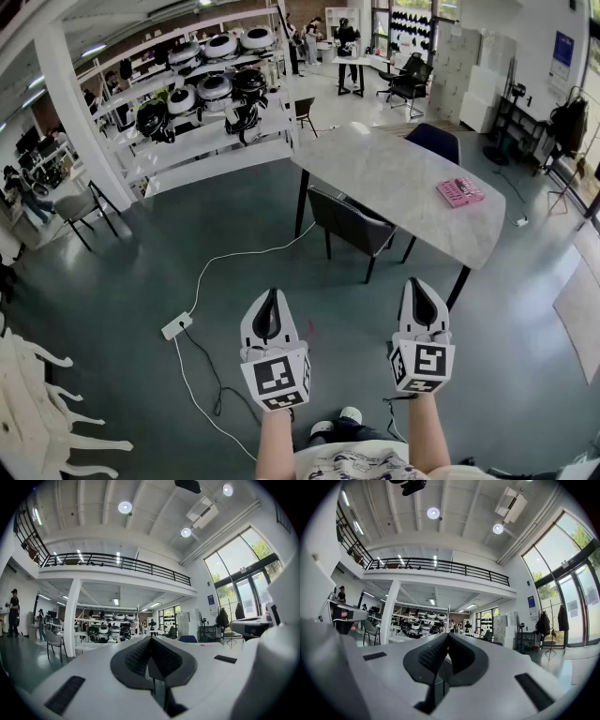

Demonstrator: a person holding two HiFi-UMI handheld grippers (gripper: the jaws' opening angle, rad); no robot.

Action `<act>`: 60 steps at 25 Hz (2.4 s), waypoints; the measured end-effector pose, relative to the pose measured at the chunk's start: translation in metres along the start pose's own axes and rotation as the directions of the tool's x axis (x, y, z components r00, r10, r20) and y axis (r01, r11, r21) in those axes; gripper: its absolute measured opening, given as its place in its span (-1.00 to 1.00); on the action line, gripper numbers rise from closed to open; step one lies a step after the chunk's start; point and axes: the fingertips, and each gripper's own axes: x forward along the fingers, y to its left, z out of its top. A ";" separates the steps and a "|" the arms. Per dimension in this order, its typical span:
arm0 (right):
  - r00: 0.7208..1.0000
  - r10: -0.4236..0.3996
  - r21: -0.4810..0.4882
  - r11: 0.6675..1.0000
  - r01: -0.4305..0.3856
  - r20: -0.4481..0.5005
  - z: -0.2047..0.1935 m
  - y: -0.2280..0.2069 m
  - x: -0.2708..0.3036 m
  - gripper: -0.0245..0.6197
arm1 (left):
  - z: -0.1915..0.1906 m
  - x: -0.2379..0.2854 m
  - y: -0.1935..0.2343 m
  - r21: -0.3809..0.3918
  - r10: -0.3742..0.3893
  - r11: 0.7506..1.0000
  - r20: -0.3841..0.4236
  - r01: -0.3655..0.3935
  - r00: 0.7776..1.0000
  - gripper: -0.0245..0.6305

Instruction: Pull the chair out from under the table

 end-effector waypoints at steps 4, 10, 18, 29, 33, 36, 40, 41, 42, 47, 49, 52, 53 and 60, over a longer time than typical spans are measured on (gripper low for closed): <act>1.000 0.003 0.002 1.000 -0.003 -0.001 -0.004 0.000 0.000 -0.90 | -0.005 0.001 -0.001 0.001 0.004 1.000 -0.002 -0.004 1.000 -0.88; 1.000 0.012 0.001 1.000 -0.012 -0.001 -0.003 -0.002 0.004 -0.90 | -0.005 0.005 -0.001 0.002 0.014 1.000 -0.011 -0.014 1.000 -0.88; 1.000 0.000 -0.006 1.000 0.000 0.000 -0.011 -0.014 0.017 -0.90 | -0.012 0.016 -0.006 0.003 0.021 1.000 -0.015 -0.021 1.000 -0.87; 0.993 0.114 -0.008 0.993 -0.115 -0.041 -0.030 -0.012 0.046 -0.26 | -0.020 0.032 -0.012 -0.007 0.002 1.000 -0.017 -0.002 1.000 -0.14; 0.991 0.125 0.003 0.992 -0.125 -0.055 -0.037 -0.012 0.061 -0.25 | -0.024 0.044 -0.006 0.008 0.014 1.000 -0.022 -0.014 1.000 -0.14; 0.990 0.127 0.006 0.992 -0.127 -0.062 -0.045 -0.009 0.082 -0.24 | -0.031 0.064 0.002 0.006 0.019 1.000 -0.025 -0.018 1.000 -0.14; 0.990 0.124 0.006 0.992 -0.124 -0.071 -0.059 -0.002 0.119 -0.24 | -0.042 0.103 0.020 -0.008 0.015 1.000 -0.026 -0.015 1.000 -0.14; 0.990 0.121 0.007 0.993 -0.120 -0.075 -0.063 -0.001 0.131 -0.24 | -0.045 0.115 0.024 -0.010 0.010 1.000 -0.027 -0.010 1.000 -0.14; 0.990 0.117 0.009 0.993 -0.117 -0.081 -0.067 0.000 0.143 -0.24 | -0.048 0.129 0.028 -0.009 0.006 1.000 -0.031 -0.006 1.000 -0.15; 0.990 0.106 -0.003 0.994 -0.107 -0.092 -0.077 0.013 0.216 -0.24 | -0.054 0.205 0.056 -0.009 -0.013 1.000 -0.034 0.012 0.999 -0.16; 0.991 0.092 -0.010 0.996 -0.094 -0.096 -0.078 0.014 0.244 -0.24 | -0.053 0.236 0.066 -0.007 -0.025 1.000 -0.036 0.024 0.999 -0.16; 0.992 0.065 -0.009 0.998 -0.066 -0.106 -0.080 0.014 0.284 -0.24 | -0.054 0.282 0.078 -0.008 -0.051 0.999 -0.046 0.050 0.998 -0.16; 0.992 0.057 -0.010 0.998 -0.059 -0.108 -0.081 0.015 0.298 -0.24 | -0.055 0.297 0.082 -0.007 -0.059 0.998 -0.049 0.059 0.997 -0.16; 0.992 -0.004 -0.036 0.999 -0.001 -0.130 -0.093 0.028 0.385 -0.24 | -0.064 0.395 0.112 -0.002 -0.128 0.992 -0.055 0.128 0.990 -0.16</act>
